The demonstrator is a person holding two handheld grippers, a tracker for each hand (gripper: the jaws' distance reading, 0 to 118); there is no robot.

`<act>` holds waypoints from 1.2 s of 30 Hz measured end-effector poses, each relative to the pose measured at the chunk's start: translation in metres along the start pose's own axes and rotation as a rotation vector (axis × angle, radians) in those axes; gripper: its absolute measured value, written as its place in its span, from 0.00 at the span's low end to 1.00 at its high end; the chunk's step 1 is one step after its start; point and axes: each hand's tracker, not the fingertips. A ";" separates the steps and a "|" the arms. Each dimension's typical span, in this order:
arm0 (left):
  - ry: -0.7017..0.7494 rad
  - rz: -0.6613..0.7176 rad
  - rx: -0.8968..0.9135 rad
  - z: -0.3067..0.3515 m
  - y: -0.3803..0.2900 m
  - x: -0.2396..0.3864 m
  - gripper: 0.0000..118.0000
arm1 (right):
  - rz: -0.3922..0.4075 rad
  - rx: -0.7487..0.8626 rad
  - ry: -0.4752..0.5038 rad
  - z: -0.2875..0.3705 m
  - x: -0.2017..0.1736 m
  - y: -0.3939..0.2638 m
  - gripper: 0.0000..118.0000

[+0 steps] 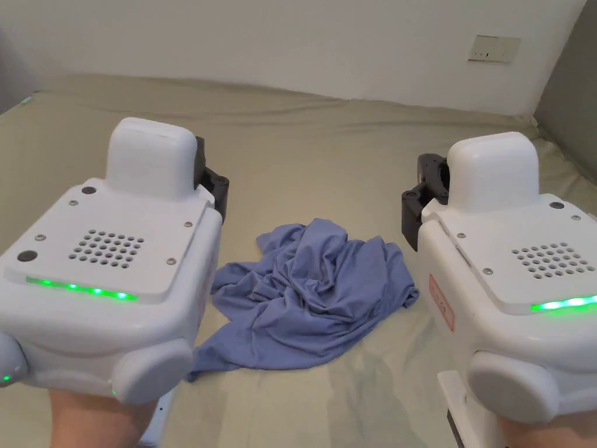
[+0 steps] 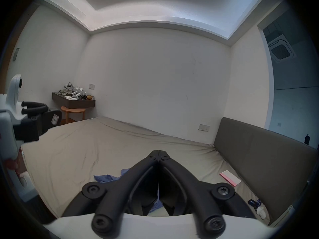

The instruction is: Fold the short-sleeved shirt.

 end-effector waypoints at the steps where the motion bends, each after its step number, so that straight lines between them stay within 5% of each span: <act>1: -0.005 0.006 -0.003 0.002 -0.004 0.001 0.00 | -0.003 -0.004 0.006 0.000 -0.003 -0.001 0.01; 14: -0.006 -0.062 -0.002 -0.013 -0.013 0.003 0.00 | 0.021 -0.014 -0.015 -0.004 -0.004 -0.009 0.01; 21: -0.062 -0.009 -0.242 -0.046 -0.060 -0.003 0.00 | 0.021 -0.071 -0.007 -0.020 0.003 -0.030 0.01; 29: -0.094 0.033 -0.666 -0.104 -0.189 -0.008 0.02 | 0.014 -0.199 -0.025 -0.045 0.021 -0.073 0.01; 30: -0.102 0.052 -0.716 -0.111 -0.205 -0.008 0.09 | 0.011 -0.215 -0.030 -0.047 0.025 -0.078 0.01; 31: -0.105 0.055 -0.764 -0.119 -0.220 -0.009 0.27 | 0.008 -0.234 -0.033 -0.050 0.028 -0.084 0.01; 33: -0.114 0.056 -0.830 -0.133 -0.245 -0.008 0.83 | 0.004 -0.263 -0.038 -0.054 0.033 -0.093 0.01; 34: -0.117 0.053 -0.862 -0.140 -0.257 -0.006 0.97 | 0.004 -0.280 -0.041 -0.056 0.036 -0.098 0.01; 36: -0.088 0.044 -0.795 -0.151 -0.273 -0.005 1.00 | 0.006 -0.310 -0.044 -0.061 0.041 -0.106 0.01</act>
